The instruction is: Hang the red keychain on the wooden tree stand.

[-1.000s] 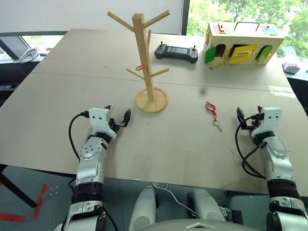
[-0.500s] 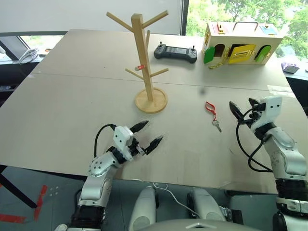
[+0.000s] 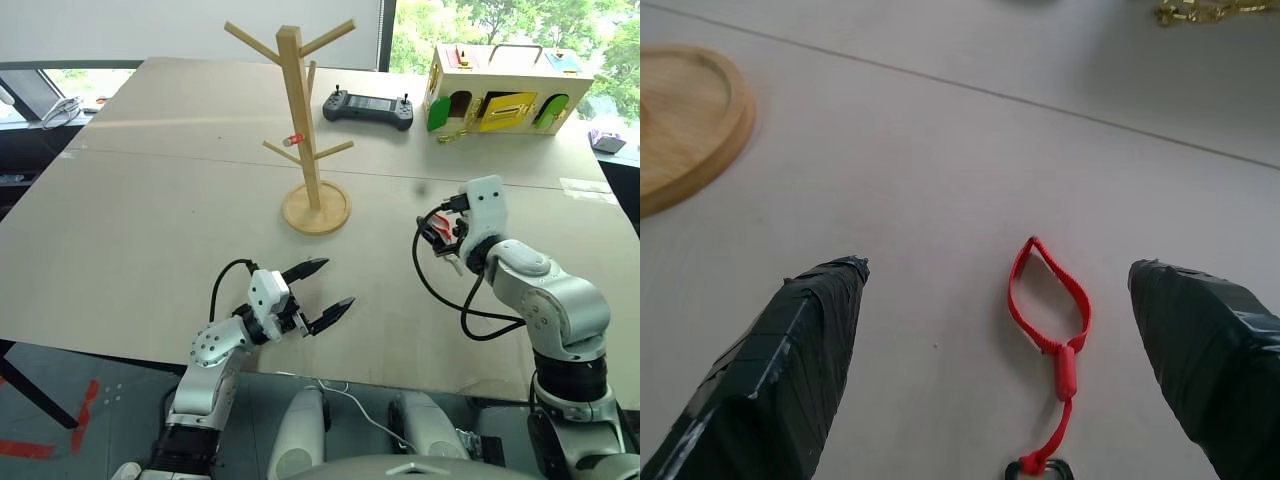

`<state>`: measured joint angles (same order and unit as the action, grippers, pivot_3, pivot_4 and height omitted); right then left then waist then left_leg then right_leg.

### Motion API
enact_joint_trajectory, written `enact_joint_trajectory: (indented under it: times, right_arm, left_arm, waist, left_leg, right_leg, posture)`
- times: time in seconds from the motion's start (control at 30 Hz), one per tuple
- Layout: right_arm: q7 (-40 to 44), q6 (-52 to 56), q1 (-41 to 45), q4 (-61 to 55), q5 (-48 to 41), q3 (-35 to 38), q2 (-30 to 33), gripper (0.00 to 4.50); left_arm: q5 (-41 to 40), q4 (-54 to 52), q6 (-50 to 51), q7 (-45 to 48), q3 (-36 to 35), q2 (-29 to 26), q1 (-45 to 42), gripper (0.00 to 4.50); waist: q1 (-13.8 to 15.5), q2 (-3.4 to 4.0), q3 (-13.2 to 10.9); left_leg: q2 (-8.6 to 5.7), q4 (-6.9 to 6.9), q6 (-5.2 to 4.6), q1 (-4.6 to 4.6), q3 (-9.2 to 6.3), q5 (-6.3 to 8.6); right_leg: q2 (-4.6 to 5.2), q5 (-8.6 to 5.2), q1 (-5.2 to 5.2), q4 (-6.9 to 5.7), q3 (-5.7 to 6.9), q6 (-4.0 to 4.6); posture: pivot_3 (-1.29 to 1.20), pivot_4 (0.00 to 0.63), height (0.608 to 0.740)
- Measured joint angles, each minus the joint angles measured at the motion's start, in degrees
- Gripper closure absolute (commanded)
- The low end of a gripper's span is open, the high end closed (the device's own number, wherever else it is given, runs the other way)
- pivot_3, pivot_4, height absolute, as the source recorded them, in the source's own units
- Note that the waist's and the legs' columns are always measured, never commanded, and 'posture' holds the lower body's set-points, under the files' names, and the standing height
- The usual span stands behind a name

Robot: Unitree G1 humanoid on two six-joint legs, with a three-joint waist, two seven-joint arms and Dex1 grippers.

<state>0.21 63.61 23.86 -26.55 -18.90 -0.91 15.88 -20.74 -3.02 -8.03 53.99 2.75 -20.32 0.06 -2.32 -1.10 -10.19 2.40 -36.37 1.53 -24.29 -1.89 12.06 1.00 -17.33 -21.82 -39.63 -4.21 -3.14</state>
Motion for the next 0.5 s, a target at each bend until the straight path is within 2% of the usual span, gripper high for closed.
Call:
enact_joint_trajectory:
  times: [0.33, 0.5]
  right_arm:
    - [0.5, -5.5, -3.7, 3.0, 5.0, -1.3, -0.2, 0.00]
    - [1.8, -11.8, -5.3, 7.4, 6.5, -1.1, -1.3, 0.00]
  left_arm:
    - [-0.1, 0.0, 0.2, -0.8, -0.1, 0.0, 0.1, 0.03]
    - [-0.3, -0.3, 0.4, -1.4, -0.1, 0.0, 0.3, 0.03]
  waist:
    - [-0.1, 0.00, 0.0]
    - [-0.1, 0.00, 0.0]
  left_leg:
    - [0.00, 0.00, 0.00, -0.01, -0.02, 0.00]
    - [0.01, 0.00, 0.00, -0.01, -0.02, 0.00]
  right_leg:
    - [-0.01, 0.00, -0.01, 0.00, 0.02, 0.00]
    - [-0.02, 0.00, -0.02, 0.00, 0.02, 0.00]
  posture:
    - [0.00, 0.150, 0.740]
    - [0.00, 0.150, 0.740]
